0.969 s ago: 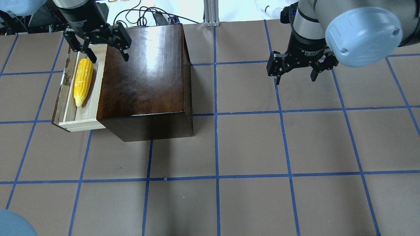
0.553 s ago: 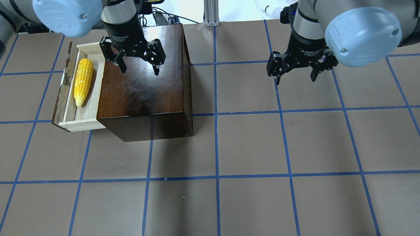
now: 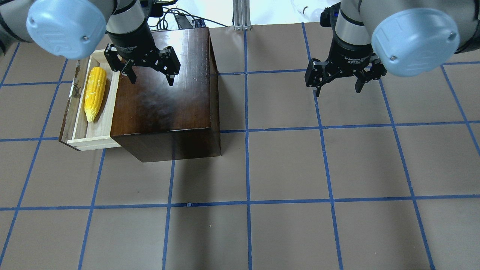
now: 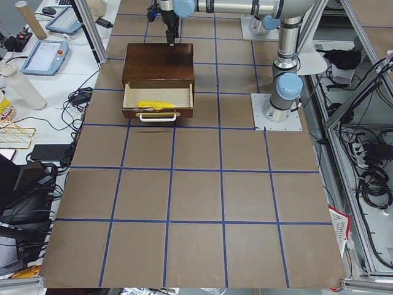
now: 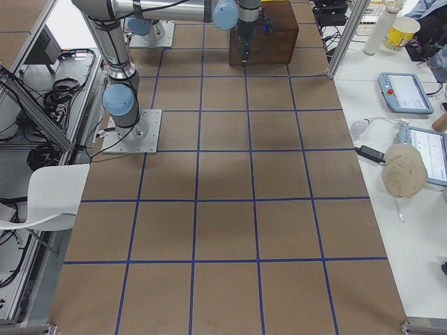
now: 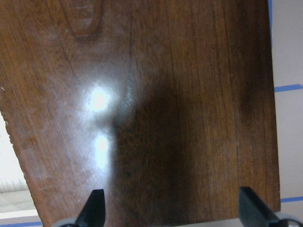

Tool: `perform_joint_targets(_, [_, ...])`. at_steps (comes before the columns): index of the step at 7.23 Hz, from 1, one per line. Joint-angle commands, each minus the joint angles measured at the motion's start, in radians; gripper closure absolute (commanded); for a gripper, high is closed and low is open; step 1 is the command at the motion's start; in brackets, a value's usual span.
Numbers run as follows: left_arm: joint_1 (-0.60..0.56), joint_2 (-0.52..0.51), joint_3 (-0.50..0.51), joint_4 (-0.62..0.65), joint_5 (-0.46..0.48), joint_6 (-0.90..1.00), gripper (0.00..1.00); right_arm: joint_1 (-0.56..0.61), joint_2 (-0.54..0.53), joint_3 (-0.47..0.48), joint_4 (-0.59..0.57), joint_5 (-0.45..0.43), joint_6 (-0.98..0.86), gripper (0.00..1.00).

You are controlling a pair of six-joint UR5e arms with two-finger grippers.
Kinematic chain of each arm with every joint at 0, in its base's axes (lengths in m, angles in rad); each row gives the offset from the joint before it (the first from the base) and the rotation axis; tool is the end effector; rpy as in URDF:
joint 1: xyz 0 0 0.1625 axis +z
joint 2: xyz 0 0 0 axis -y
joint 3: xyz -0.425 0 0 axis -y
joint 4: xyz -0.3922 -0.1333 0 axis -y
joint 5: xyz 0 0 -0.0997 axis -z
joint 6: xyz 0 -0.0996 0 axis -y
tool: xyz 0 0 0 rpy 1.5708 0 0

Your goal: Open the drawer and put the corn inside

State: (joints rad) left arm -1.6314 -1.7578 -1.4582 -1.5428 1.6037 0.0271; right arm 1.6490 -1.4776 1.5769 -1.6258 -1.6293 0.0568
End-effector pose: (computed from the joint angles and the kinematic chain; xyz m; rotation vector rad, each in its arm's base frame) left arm -0.1640 -0.5562 0.4469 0.1374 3.1041 0.0712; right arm 0.1681 -0.5135 0.4430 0.0350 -3.0794 -0.0620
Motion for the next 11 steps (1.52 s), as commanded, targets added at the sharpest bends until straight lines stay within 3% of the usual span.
perform_joint_targets(1, [0.022, 0.059, -0.069, 0.012, -0.039, 0.007, 0.0, 0.0, -0.001, 0.0, 0.0, -0.001, 0.0, 0.0])
perform_joint_targets(11, [0.042, 0.129, -0.114, 0.016, -0.042, 0.065, 0.0, 0.0, -0.001, 0.0, 0.0, -0.001, 0.0, 0.0])
